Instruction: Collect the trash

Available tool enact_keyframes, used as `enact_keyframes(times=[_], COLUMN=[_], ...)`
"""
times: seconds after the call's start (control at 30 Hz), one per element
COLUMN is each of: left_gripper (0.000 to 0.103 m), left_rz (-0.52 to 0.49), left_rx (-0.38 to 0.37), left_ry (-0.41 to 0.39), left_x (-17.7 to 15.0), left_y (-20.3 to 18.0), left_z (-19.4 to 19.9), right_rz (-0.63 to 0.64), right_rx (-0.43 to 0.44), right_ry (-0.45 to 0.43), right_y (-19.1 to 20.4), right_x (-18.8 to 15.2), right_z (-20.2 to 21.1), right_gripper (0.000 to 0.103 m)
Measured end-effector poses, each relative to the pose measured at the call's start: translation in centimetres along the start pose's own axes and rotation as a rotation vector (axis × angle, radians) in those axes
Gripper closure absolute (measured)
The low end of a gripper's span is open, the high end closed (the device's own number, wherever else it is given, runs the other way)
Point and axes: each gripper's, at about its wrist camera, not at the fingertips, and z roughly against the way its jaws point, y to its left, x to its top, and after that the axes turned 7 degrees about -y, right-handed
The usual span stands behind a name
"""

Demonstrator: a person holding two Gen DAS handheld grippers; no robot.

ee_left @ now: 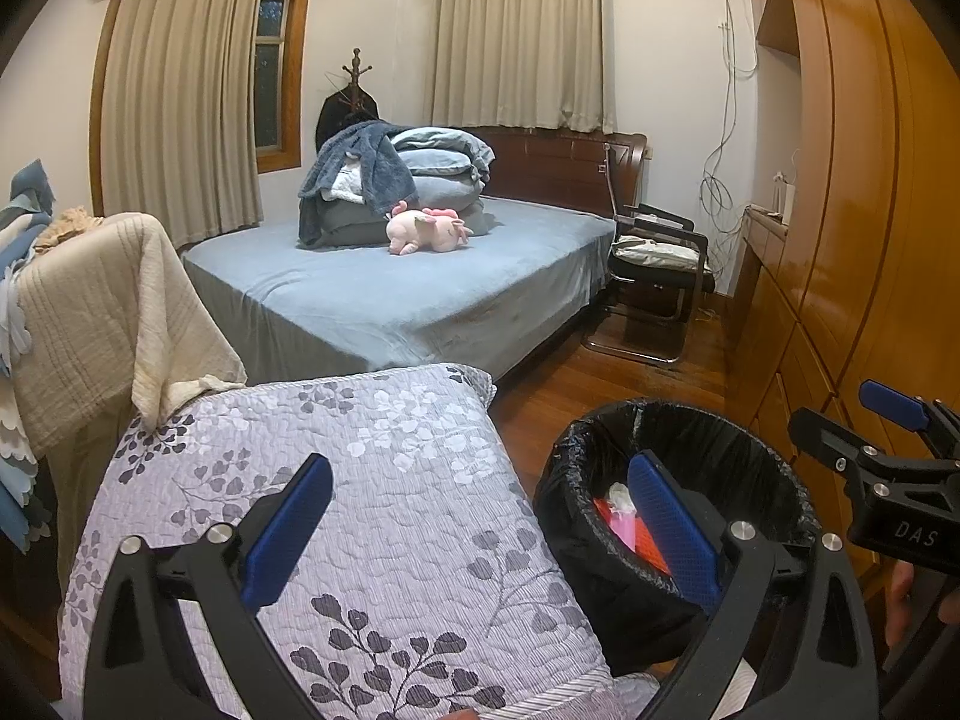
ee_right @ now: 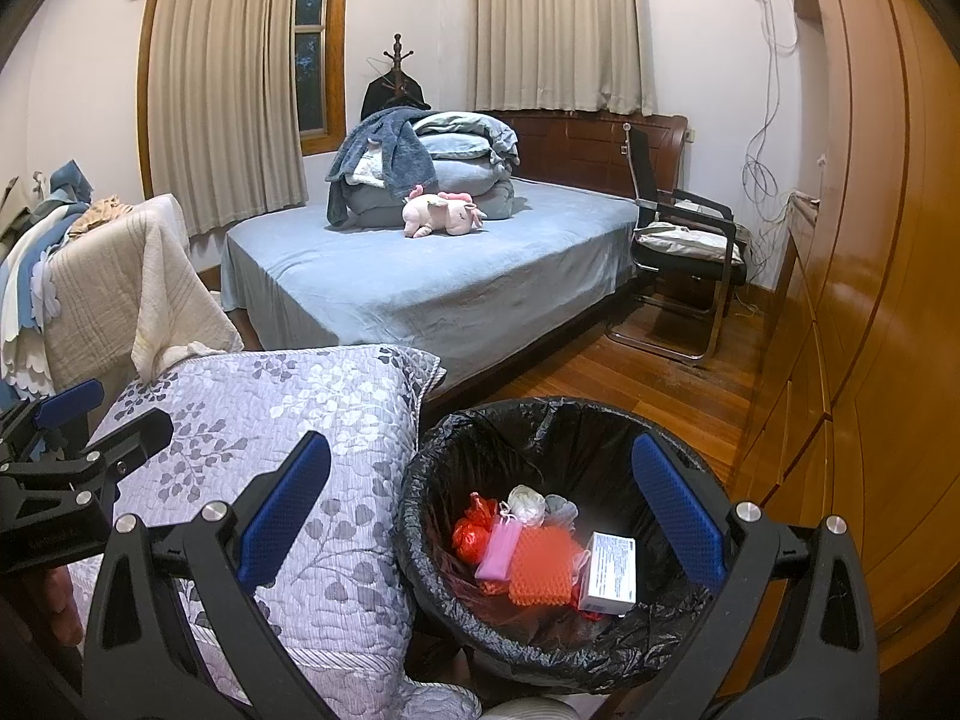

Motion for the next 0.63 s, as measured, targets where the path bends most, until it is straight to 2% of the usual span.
enact_keyframes(times=[0.63], left_gripper=[0.006], left_rz=[0.006], left_rx=[-0.005], left_ry=[0.02], left_x=[-0.73], left_y=[0.16], left_z=[-0.39], right_rz=[-0.001], right_rx=[0.0], right_ry=[0.001], right_y=[-0.09], right_x=[0.03], right_z=[-0.11], right_gripper=[0.005])
